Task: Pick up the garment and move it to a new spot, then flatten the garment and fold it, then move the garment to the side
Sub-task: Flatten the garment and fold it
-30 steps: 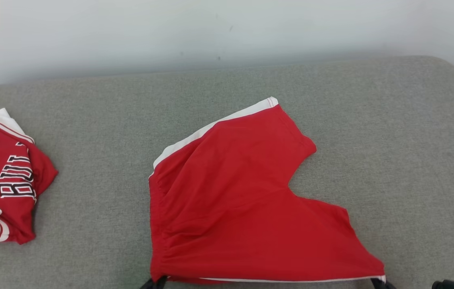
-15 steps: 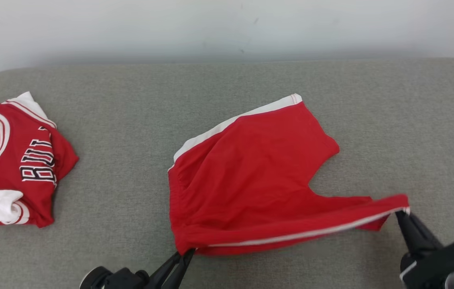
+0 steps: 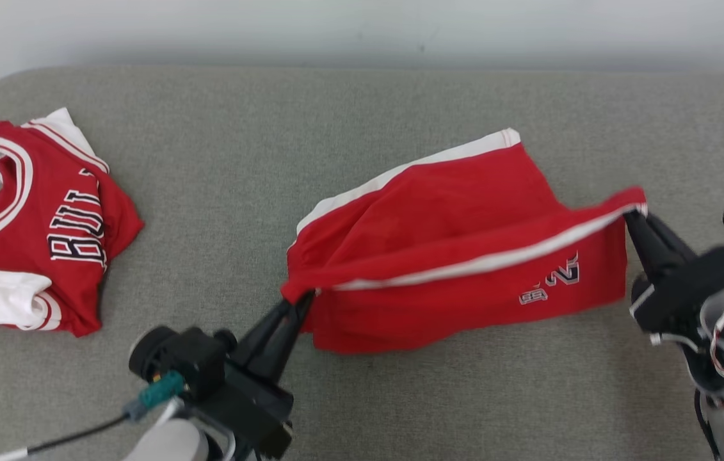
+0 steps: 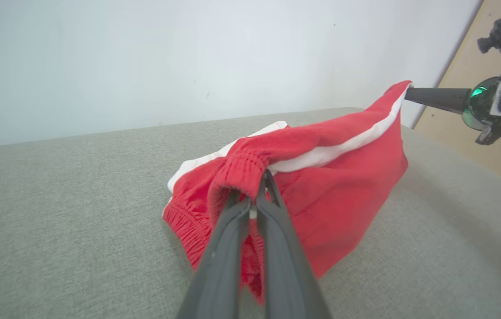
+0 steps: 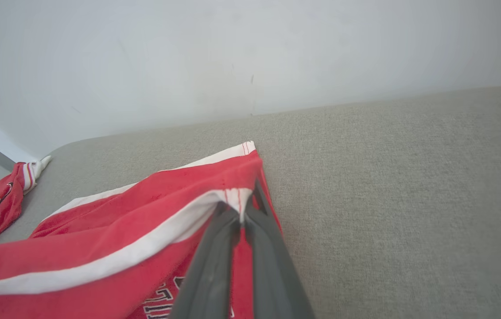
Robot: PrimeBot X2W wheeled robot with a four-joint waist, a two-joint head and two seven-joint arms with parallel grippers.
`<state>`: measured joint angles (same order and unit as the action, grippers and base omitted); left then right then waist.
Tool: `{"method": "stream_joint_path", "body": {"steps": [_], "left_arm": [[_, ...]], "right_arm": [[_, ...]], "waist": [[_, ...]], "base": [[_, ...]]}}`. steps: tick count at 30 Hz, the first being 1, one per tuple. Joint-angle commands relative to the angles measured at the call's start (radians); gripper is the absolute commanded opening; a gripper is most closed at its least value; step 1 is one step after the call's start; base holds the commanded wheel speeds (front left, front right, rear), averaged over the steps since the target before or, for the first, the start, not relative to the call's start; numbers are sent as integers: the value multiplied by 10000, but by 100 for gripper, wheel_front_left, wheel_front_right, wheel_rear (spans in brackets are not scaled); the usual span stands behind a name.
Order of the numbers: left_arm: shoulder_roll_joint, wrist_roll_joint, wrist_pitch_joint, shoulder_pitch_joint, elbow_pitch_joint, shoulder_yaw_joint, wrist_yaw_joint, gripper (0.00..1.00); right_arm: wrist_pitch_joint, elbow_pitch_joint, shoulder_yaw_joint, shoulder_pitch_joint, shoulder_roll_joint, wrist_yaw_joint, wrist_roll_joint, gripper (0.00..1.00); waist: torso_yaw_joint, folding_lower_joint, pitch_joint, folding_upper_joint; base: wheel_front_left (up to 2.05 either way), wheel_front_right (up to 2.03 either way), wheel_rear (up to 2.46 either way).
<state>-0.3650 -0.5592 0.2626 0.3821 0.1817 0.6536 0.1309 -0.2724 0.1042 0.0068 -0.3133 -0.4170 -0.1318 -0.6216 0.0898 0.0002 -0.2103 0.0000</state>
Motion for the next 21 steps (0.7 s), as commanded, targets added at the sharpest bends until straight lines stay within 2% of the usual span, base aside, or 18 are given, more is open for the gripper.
{"method": "stream_joint_path", "body": {"steps": [1,5,6,10,21], "left_arm": [[86,-204,33,381,265,-118,-16,0],[177,-365,33,896,698,-269,-14,0],[233,-335,35,1228,997,-341,-14,0],[334,-380,33,1701,1443,-312,-14,0],[771,-502,33,3156,2596,-118,-13,0]], "right_arm": [[35,342,236,-645,-79,23,84,0],[34,1105,634,-1644,-145,23,200,0],[81,1749,854,-2314,-270,23,285,0],[229,2697,1138,-3244,-277,23,386,0],[918,5824,2162,-6238,29,23,999,0]], "waist": [[197,-2,-418,0],[242,-2,-659,0],[307,-2,-818,0],[426,-2,-1044,0],[784,-2,-1992,0]], "base": [[0,0,0],[0,0,0],[0,0,0],[0,0,0],[0,0,0]]}}
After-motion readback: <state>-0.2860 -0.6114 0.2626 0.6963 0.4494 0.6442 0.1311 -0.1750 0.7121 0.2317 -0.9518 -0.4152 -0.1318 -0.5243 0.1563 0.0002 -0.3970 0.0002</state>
